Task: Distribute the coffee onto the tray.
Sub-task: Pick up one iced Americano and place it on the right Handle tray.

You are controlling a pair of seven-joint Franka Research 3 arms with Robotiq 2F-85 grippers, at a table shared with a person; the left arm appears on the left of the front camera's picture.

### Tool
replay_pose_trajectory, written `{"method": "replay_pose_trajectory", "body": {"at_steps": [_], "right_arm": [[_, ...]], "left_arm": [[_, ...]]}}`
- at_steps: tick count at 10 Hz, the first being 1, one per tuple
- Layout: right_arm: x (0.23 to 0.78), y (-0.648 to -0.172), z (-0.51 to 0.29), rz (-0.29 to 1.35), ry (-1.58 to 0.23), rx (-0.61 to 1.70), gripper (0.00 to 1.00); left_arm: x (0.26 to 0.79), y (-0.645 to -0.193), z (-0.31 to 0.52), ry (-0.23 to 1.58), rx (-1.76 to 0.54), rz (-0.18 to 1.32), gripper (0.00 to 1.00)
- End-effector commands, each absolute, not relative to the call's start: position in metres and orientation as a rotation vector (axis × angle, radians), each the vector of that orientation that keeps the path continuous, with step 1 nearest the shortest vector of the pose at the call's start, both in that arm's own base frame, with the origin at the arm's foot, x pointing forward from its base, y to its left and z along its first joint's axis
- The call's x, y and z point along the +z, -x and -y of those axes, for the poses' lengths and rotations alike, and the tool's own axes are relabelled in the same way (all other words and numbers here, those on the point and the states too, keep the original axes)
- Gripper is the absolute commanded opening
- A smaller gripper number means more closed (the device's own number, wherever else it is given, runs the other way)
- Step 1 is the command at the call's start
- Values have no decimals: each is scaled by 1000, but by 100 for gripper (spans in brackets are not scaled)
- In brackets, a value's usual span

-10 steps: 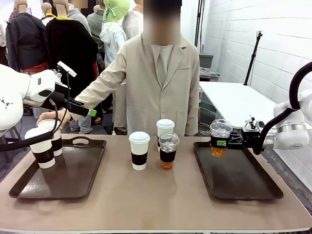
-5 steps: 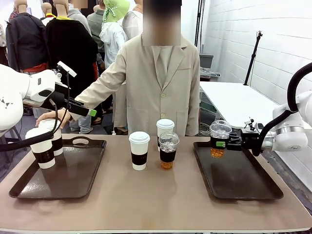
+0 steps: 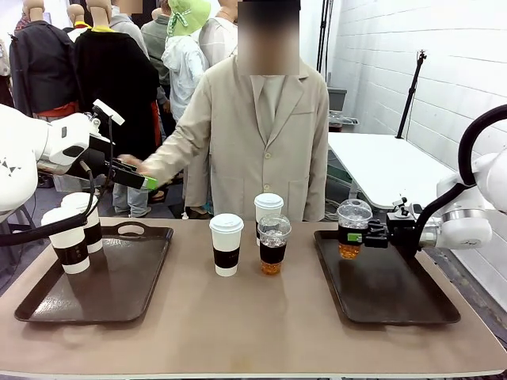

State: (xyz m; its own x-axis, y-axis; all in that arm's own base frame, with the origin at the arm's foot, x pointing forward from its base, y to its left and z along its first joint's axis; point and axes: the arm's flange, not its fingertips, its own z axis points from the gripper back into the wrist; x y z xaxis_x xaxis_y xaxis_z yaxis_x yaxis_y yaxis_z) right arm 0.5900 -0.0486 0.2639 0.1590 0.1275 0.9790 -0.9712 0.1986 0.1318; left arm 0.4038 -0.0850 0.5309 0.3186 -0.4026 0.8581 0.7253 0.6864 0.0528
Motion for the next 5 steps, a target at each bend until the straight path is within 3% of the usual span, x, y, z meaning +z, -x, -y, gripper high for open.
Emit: {"method": "replay_pose_trajectory", "body": {"at_steps": [1,5], "right_arm": [[267,-611,46,1134,-1063,1022,59],[252,-623,43,1105,-1085,1032,59]], "left_arm": [[531,-403,85,377,-760,982,100],[531,-403,85,377,-760,982,100]]}}
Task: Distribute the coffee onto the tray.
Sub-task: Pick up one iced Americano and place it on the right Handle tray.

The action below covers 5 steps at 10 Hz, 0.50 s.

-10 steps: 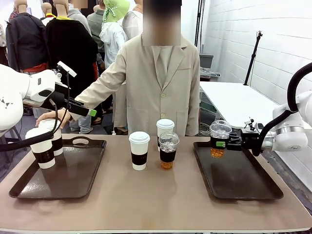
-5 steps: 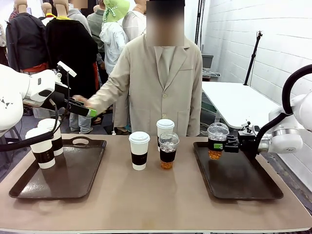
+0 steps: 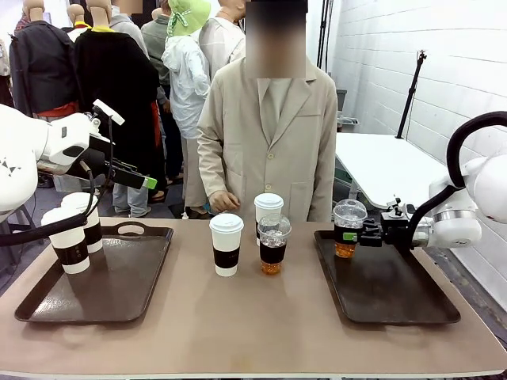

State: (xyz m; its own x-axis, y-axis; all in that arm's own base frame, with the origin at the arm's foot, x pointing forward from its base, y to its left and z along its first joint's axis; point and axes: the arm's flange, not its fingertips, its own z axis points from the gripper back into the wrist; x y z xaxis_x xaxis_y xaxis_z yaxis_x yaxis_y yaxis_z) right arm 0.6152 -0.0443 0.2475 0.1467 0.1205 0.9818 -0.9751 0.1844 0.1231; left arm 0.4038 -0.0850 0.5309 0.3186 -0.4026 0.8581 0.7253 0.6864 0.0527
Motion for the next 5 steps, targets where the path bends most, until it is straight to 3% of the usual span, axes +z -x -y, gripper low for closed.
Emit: {"method": "replay_pose_trajectory", "body": {"at_steps": [1,5], "right_arm": [[248,-626,43,1109,-1084,1030,59],[243,-628,44,1076,-1106,989,59]], "left_arm": [[531,-403,85,377,-760,982,100],[531,-403,85,377,-760,982,100]]}}
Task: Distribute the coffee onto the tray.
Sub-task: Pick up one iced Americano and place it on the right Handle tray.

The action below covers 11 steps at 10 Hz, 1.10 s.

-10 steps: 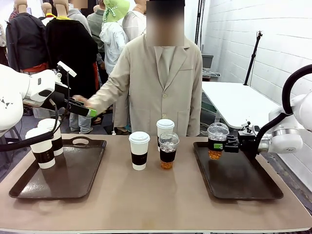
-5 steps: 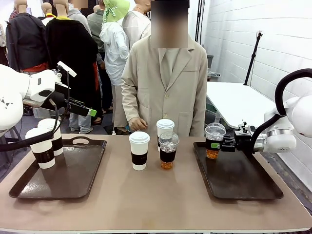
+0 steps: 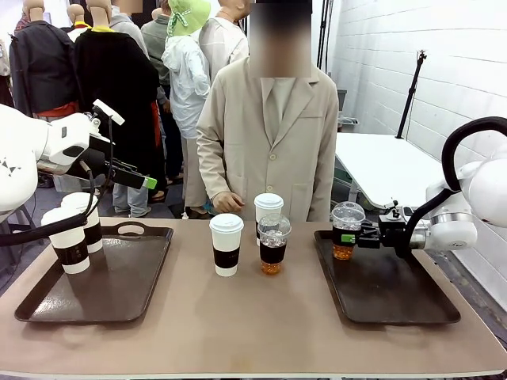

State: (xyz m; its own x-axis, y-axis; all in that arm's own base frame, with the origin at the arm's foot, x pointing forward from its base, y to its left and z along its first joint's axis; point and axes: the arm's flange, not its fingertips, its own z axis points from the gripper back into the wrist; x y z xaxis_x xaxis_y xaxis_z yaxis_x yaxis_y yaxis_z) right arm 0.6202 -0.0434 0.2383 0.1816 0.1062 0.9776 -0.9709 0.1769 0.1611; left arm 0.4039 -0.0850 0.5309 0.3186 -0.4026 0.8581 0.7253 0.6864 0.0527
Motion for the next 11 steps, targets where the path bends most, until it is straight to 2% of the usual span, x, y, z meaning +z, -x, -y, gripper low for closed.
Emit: {"method": "replay_pose_trajectory", "body": {"at_steps": [1,2,3,7,11], "right_arm": [[244,-627,46,1055,-1121,979,69],[244,-625,47,1045,-1128,976,88],[244,-624,49,1033,-1131,961,100],[247,-603,57,969,-1146,902,100],[250,-576,79,944,-1082,846,100]], "left_arm": [[531,-403,85,377,-760,982,100],[531,-403,85,377,-760,982,100],[531,-403,85,377,-760,982,100],[531,-403,85,377,-760,982,100],[531,-403,85,377,-760,982,100]]}}
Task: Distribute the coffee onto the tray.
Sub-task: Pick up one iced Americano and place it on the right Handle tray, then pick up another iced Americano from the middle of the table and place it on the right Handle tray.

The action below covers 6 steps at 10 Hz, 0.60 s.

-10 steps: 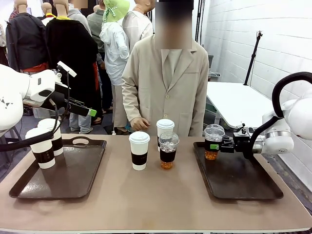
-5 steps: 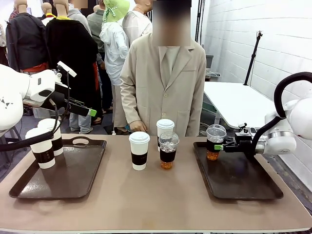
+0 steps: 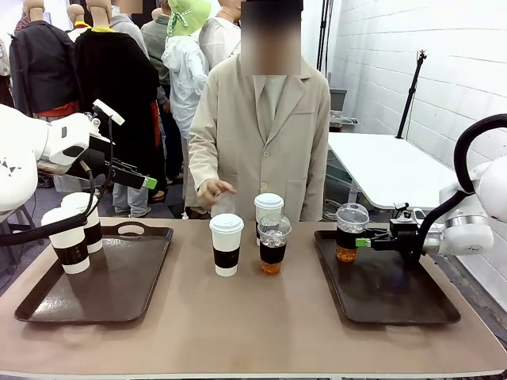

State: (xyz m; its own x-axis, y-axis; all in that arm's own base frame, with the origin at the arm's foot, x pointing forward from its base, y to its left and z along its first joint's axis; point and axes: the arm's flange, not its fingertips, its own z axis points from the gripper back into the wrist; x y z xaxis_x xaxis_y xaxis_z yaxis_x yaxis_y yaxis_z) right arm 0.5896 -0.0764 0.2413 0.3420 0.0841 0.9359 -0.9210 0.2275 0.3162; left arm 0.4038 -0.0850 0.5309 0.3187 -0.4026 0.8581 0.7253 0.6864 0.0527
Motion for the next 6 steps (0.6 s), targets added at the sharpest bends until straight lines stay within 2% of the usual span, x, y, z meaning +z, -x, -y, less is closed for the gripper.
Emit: {"method": "replay_pose_trajectory", "body": {"at_steps": [1,6], "right_arm": [[253,-568,84,949,-1073,835,100],[256,-535,84,920,-1005,812,100]], "left_arm": [[531,-403,85,377,-760,982,100],[531,-403,85,377,-760,982,100]]}}
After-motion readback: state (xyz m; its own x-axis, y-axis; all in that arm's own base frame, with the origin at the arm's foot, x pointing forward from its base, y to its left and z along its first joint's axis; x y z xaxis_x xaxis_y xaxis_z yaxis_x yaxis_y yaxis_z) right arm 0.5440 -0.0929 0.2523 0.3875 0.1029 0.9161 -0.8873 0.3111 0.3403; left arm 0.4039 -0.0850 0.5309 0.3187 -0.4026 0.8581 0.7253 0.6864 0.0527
